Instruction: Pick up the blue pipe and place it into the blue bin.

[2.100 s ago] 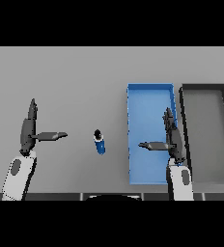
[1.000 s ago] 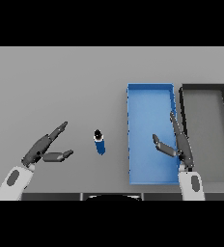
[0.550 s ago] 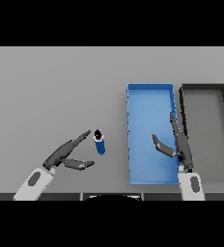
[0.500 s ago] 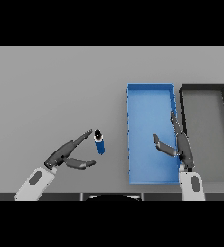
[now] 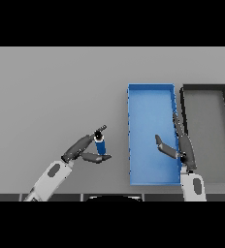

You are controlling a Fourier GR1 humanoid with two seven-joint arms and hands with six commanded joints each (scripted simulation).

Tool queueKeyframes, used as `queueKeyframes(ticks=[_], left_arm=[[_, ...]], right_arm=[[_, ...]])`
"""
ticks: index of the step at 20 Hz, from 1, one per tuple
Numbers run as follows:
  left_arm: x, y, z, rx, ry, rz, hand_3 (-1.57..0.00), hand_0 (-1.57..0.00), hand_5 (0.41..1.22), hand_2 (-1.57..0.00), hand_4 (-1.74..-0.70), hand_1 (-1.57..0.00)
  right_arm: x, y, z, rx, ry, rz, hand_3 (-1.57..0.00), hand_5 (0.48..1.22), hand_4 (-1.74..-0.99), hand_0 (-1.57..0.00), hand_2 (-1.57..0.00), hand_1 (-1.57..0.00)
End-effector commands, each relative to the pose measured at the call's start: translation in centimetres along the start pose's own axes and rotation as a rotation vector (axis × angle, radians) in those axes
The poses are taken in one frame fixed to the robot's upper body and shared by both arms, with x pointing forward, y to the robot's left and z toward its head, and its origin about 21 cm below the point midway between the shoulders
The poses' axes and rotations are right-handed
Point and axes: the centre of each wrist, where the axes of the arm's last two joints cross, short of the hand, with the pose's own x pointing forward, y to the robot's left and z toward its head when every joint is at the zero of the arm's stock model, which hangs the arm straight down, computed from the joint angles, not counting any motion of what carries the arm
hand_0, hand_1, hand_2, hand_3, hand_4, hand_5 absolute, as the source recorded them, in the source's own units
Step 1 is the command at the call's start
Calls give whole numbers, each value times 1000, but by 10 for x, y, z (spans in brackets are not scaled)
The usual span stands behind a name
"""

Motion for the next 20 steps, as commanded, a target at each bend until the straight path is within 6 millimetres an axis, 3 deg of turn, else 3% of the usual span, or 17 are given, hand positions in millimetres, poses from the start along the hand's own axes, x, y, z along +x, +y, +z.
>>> queueKeyframes(ticks=[1, 5, 7, 8, 9, 10, 12, 14, 15, 20], left_arm=[[-4, -2, 1, -1, 4, -3, 1, 1, 418, 1, -1051, 1], [-3, -13, -12, -23, -50, 70, 1, 1, 463, 1, -1107, 1], [-5, -16, -13, -12, -86, 131, -121, 1, 550, -151, -1186, -41], [-4, -19, -17, -10, -85, 160, -276, -10, 613, -308, -1243, -156], [-3, -23, -18, -2, -97, 197, -535, -125, 735, -485, -1281, -319], [-2, -26, -18, 2, -114, 216, -742, -359, 832, -689, -1369, -547], [1, -30, -22, -4, -117, 223, -1030, -796, 972, -1006, -1497, -915], [0, -35, -21, -8, -160, 219, -1194, -1075, 1062, -1210, -1580, -1151], [1, -35, -19, -3, -159, 202, -1270, -1174, 1094, -1282, -1553, -1235], [15, -42, -25, 21, -215, 180, -1472, -1441, 1179, -1476, -1484, -1461]], right_arm=[[-1, -2, -1, -3, 10, 10, 1, 645, -1221, 1, 1, 1], [-5, -1, 8, -3, 5, 19, 1, 650, -1207, 1, 1, 1], [-7, -3, 10, 3, 1, 20, 1, 655, -1213, 1, 1, 1], [-5, -3, 9, -5, -6, 9, 1, 655, -1217, 1, 1, 1], [-4, -1, 8, -3, -9, 12, 1, 656, -1220, 1, 1, 1], [-3, -4, 7, 0, -8, 13, 1, 656, -1220, 1, 1, 1], [-1, -2, 4, 5, -10, 7, 1, 658, -1224, 1, 1, 1], [-2, -4, 2, 6, 8, 10, 1, 660, -1233, 1, 1, 1], [0, -1, 4, 9, -5, 4, 1, 656, -1228, 1, 1, 1], [-3, -3, 0, 5, 14, -4, 1, 631, -1217, 1, 1, 1]])
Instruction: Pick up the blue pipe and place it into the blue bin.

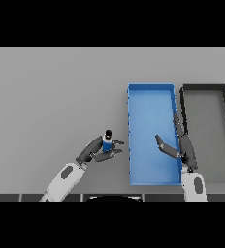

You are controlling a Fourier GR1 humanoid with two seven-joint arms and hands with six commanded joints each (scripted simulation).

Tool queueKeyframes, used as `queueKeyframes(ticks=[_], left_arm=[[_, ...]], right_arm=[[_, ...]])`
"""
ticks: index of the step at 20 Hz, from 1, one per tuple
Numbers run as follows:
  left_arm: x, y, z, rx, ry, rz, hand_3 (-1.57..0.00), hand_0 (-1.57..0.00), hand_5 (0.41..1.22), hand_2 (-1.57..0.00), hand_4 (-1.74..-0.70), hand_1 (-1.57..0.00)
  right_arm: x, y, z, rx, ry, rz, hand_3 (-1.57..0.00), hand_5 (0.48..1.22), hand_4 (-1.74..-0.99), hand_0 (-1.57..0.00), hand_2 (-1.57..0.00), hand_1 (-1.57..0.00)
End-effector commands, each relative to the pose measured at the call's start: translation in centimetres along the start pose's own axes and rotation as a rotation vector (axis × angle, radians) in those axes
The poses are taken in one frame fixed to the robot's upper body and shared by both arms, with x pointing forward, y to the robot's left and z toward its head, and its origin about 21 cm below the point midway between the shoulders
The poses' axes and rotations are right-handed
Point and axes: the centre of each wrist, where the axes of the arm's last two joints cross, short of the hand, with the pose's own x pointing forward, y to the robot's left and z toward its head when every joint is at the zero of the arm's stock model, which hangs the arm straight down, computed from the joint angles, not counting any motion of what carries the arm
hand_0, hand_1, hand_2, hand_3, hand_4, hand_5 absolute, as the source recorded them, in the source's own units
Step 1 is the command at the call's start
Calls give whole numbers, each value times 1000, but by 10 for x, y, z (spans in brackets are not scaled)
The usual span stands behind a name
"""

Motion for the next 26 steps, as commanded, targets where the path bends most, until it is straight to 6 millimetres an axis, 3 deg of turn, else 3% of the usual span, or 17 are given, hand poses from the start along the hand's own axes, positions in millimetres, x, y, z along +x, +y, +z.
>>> queueKeyframes(ticks=[1, 4, 12, 15, 19, 22, 24, 26], left_arm=[[5, 3, -1, 14, -25, -6, -1492, -1467, 1188, -1495, -1478, -1483], [23, 6, -9, 10, -99, 5, -1531, -1518, 1204, -1532, -1469, -1526], [70, -1, -23, -85, -204, -14, -1564, -1562, 1218, -1564, -1467, -1563], [74, -3, -23, -92, -174, -29, -1568, -1566, 1220, -1568, -1467, -1567], [75, -3, -26, -87, -160, -25, -1570, -1569, 1220, -1570, -1466, -1569], [70, -2, -27, -98, -148, -36, -1570, -1570, 1220, -1570, -1466, -1570], [69, 1, -24, -105, -166, -30, -1571, -1570, 1220, -1571, -1467, -1570], [70, -1, -26, -105, -159, -34, -1571, -1571, 1221, -1571, -1467, -1571]], right_arm=[[0, 3, 0, 5, -8, -17, 1, 628, -1219, 1, 1, 1], [-3, 2, 0, 0, 6, -12, 1, 636, -1226, 1, 1, 1], [-6, -3, 2, -3, 1, 51, 1, 644, -1161, 1, 1, 1], [-4, -2, 2, -8, -21, 41, 1, 643, -1151, 1, 1, 1], [-4, 11, 25, -78, -5, 47, 1, 643, -1138, 1, 1, 1], [-3, 25, 42, -141, 13, 48, 1, 642, -1191, 1, 1, 1], [1, 21, 46, -161, -10, 54, 1, 642, -1187, 1, -20, 1], [15, 15, 43, -97, -113, -96, 0, 641, -1198, 1, -67, -12]])
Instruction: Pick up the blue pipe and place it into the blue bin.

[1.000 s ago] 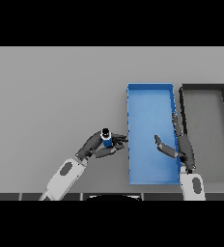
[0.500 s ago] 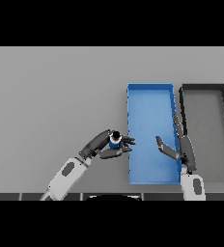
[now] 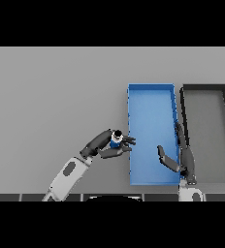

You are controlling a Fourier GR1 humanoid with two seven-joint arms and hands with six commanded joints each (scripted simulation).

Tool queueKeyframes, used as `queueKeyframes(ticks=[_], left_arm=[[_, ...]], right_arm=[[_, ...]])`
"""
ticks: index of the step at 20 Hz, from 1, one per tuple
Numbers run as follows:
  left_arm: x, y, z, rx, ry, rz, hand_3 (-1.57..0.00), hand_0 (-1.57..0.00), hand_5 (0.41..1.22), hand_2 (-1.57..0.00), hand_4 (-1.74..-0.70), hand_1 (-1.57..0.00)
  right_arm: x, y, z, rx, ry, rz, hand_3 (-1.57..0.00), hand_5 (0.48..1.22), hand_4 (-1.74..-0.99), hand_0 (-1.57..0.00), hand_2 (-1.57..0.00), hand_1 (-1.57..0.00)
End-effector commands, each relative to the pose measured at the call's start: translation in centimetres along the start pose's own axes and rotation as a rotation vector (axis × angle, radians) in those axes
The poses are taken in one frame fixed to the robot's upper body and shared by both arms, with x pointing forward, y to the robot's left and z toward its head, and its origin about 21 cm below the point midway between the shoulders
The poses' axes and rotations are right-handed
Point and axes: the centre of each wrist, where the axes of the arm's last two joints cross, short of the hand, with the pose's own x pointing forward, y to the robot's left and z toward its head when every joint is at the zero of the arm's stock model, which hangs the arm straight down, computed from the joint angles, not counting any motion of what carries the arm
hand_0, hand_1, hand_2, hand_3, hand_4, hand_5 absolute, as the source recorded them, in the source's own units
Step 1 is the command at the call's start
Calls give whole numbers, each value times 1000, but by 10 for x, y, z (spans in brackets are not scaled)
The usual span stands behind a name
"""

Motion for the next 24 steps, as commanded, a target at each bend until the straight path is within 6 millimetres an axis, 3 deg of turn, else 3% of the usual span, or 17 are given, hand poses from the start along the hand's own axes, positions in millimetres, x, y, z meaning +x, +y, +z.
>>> queueKeyframes(ticks=[1, 6, 10, 16, 24], left_arm=[[0, 2, 1, -3, -1, 8, -1571, -1571, 1221, -1571, -1467, -1571], [3, -2, 0, -5, -11, 12, -1571, -1571, 1221, -1571, -1467, -1571], [7, -1, -2, -9, -1, 0, -1571, -1571, 1221, -1571, -1467, -1571], [6, -2, -1, -20, -14, -5, -1571, -1571, 1221, -1571, -1467, -1571], [1, 5, -5, -40, 7, 24, -1571, -1571, 1221, -1571, -1470, -1571]], right_arm=[[7, -4, -3, 62, -4, -66, -1, 624, -1202, 1, -89, -22], [60, -14, -35, 369, -51, -150, 0, 577, -1237, 1, -111, -14], [99, -3, -61, 535, -96, -80, 1, 558, -1270, 1, -90, -5], [125, 32, -79, 735, -139, -37, 1, 560, -1300, 1, -42, -1], [152, 68, -114, 883, -161, 36, 1, 534, -1209, -11, -71, -20]])
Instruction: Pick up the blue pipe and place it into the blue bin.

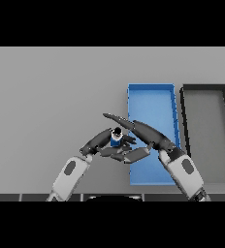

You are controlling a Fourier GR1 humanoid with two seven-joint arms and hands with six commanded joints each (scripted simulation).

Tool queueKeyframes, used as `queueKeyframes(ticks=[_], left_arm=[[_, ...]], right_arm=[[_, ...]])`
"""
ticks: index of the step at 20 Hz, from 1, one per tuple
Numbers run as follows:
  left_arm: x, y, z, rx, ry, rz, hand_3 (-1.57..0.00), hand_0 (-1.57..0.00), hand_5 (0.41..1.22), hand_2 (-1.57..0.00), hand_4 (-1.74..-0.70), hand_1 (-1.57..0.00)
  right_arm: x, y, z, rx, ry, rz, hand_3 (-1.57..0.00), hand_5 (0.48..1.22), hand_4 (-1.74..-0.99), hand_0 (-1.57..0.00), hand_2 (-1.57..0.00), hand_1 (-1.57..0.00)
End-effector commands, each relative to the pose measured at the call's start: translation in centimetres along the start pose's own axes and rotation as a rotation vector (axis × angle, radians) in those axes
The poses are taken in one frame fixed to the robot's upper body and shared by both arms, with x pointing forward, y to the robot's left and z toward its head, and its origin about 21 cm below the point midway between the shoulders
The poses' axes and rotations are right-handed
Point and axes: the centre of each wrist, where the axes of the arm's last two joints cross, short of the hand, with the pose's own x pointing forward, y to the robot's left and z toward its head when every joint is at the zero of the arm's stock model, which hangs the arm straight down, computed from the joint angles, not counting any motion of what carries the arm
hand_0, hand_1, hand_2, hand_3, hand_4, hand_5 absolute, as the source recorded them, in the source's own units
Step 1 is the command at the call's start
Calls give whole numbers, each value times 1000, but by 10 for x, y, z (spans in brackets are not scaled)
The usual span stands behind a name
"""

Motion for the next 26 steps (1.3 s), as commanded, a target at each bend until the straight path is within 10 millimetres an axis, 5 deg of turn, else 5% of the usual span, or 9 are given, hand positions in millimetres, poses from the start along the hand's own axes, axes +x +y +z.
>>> queueKeyframes(ticks=[1, 5, 7, 10, 13, 15, 18, 26], left_arm=[[-2, 0, 2, 11, 6, -2, -1571, -1571, 1221, -1571, -1470, -1571], [-1, -2, 2, 10, 25, -28, -1571, -1571, 1221, -1571, -1465, -1571], [0, 2, 3, 16, 12, -19, -1571, -1571, 1221, -1571, -1517, -1571], [3, 2, 4, 15, 72, -45, -1571, -1571, 1221, -1571, -1622, -1571], [2, -2, 3, 8, 28, 8, -1523, -1571, 1221, -1571, -1677, -1571], [1, -2, -1, 14, 0, 32, -1502, -1571, 1221, -1571, -1699, -1571], [2, 0, 2, 7, 12, 33, -1441, -1571, 1221, -1571, -1718, -1571], [3, 2, 4, 48, -23, -44, -1454, -1571, 1221, -1571, -1724, -1571]], right_arm=[[-3, 2, -4, 17, 15, -3, 1, 526, -1196, -16, -77, -25], [-3, 0, -24, 65, 15, 10, -44, 497, -1204, -69, -166, -108], [-4, 3, -29, 98, 17, 15, -242, 485, -1278, -323, -377, -362], [-3, 6, -39, 110, -6, 8, -762, 518, -1467, -876, -910, -877], [-4, 12, -42, 119, -4, -41, -1021, 650, -1581, -1215, -1233, -1215], [-4, 10, -44, 118, -29, -62, -1186, 856, -1628, -1343, -1354, -1343], [-4, 15, -41, 116, -43, -45, -1357, 1034, -1680, -1454, -1460, -1454], [-7, 25, -38, 71, -115, -58, -1535, 1190, -1731, -1551, -1552, -1551]])
